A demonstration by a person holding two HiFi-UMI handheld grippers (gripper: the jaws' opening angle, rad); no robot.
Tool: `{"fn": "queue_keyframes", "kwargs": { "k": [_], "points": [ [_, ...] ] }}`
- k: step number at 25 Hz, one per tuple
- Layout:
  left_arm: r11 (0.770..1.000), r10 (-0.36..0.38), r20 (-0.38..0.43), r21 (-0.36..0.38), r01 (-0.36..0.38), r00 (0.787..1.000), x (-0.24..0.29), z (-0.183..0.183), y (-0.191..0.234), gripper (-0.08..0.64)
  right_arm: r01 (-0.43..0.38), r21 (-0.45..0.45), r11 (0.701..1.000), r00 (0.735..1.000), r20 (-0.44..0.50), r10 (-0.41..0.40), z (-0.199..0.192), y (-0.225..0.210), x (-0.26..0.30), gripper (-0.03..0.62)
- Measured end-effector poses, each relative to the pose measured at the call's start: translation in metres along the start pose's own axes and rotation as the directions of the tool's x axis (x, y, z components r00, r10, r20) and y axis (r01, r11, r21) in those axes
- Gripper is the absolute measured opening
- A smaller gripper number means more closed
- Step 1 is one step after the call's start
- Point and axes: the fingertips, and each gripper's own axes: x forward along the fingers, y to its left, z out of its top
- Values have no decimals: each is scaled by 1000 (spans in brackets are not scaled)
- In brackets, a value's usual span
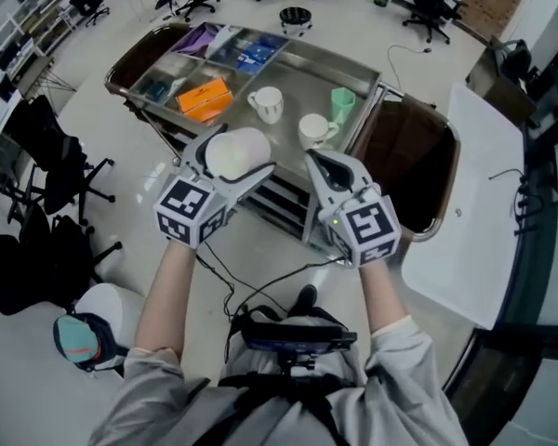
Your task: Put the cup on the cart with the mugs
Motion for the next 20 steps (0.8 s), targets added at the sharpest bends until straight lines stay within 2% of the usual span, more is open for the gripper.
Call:
{"fn": "queue_keyframes", "kwargs": {
  "k": [4,10,15,20],
  "points": [
    [998,-52,-20,43,53,998,55,33,20,476,22,-25,999,1000,-20,-22,14,-43,18,9],
    [983,-157,-120,81,167,980,139,53,47,474,58,-42,997,997,-52,-60,15,-92,48,9],
    [960,-241,-233,85,267,942,214,40,74,474,104,-30,994,991,-77,-106,10,-128,80,9],
    [937,-324,-327,20,350,888,285,28,94,474,150,-14,989,984,-96,-151,5,-162,100,9]
  ]
}}
